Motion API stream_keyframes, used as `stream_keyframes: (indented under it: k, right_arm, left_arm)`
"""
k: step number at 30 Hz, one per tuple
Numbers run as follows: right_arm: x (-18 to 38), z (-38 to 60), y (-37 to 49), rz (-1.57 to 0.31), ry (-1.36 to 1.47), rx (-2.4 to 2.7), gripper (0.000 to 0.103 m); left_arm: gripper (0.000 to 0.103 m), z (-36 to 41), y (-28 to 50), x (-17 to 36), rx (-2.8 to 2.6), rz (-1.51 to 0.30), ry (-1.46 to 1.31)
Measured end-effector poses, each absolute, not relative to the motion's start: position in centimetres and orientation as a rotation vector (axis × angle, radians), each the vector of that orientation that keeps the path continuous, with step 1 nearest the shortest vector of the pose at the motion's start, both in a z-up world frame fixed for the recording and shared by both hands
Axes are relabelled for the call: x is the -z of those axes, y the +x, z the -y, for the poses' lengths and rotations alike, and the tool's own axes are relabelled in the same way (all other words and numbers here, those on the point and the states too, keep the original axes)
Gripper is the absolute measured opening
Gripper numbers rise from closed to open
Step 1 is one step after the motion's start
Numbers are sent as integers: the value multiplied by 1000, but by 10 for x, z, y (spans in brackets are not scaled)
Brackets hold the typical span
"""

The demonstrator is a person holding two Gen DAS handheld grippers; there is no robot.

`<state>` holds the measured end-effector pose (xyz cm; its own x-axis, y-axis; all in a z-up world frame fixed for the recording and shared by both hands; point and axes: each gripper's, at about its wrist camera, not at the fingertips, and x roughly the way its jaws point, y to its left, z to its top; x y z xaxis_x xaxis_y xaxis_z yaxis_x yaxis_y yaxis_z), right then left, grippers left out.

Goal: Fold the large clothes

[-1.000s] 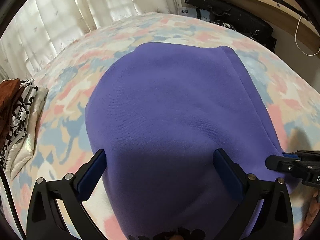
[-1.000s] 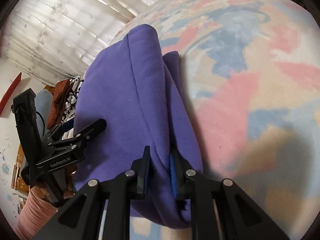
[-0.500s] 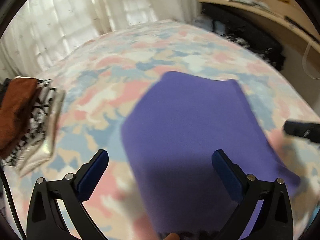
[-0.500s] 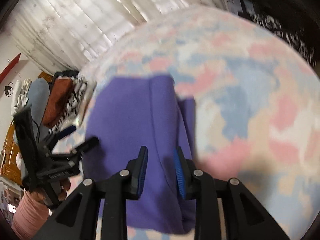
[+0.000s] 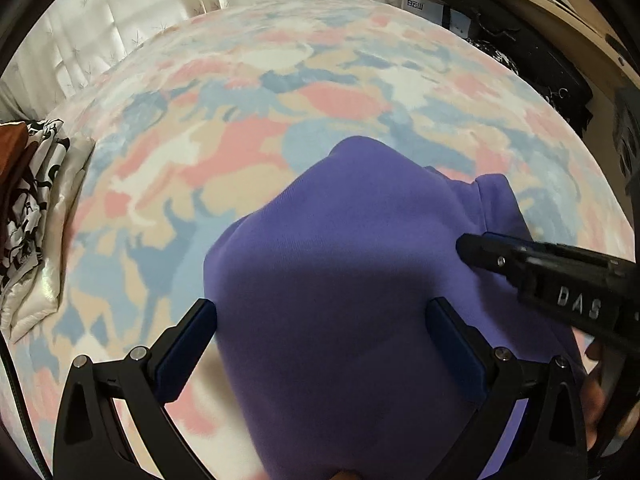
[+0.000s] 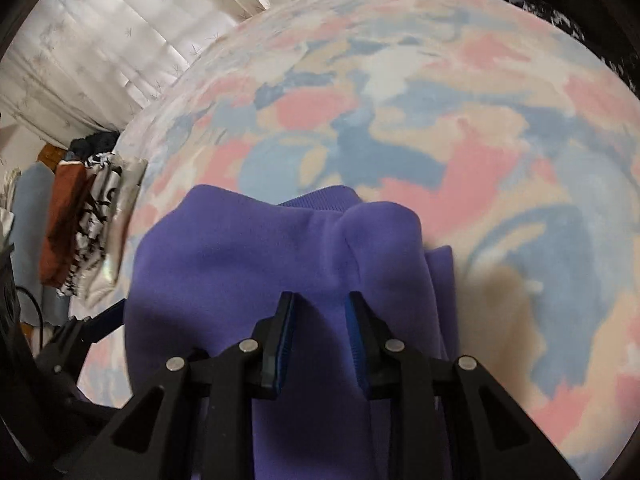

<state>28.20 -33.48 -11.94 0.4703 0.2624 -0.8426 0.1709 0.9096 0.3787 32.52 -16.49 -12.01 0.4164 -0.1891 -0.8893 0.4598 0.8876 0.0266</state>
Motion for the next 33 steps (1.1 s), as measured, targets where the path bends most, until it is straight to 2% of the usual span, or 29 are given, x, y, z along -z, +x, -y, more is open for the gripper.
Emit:
stream_keyframes:
  k: [13,15,17,19,24,26,28,33]
  right_arm:
    - [107,330,275,-1112,408,-65,27]
    - [97,329,266,-1127,414,-81,35]
    - [83,329,253,-1122,414,-97,58]
    - [69,328,238,-1104,387,-109,69]
    - [40,330,198,-1088,334,-176,69]
    - [37,332,186,-1090,329,-208,74]
    - [37,335,174,-1100,320,-229,79]
    - [50,351,158,-1128,347,-247,79]
  left_arm:
    - [103,149,310,106,395,-1014,200]
    - [102,141,304,99,388,-1021,173]
    - [102,132,294,92,400,-1043,139]
    - [102,125,281,84,426,-1041,128]
    - [102,103,240,68,485,-1028,115]
    - [102,91,227,64,508,-1034,85]
    - [102,81,218,65,521,-1048,62]
    - [102,68,211,76,532,-1093,-1]
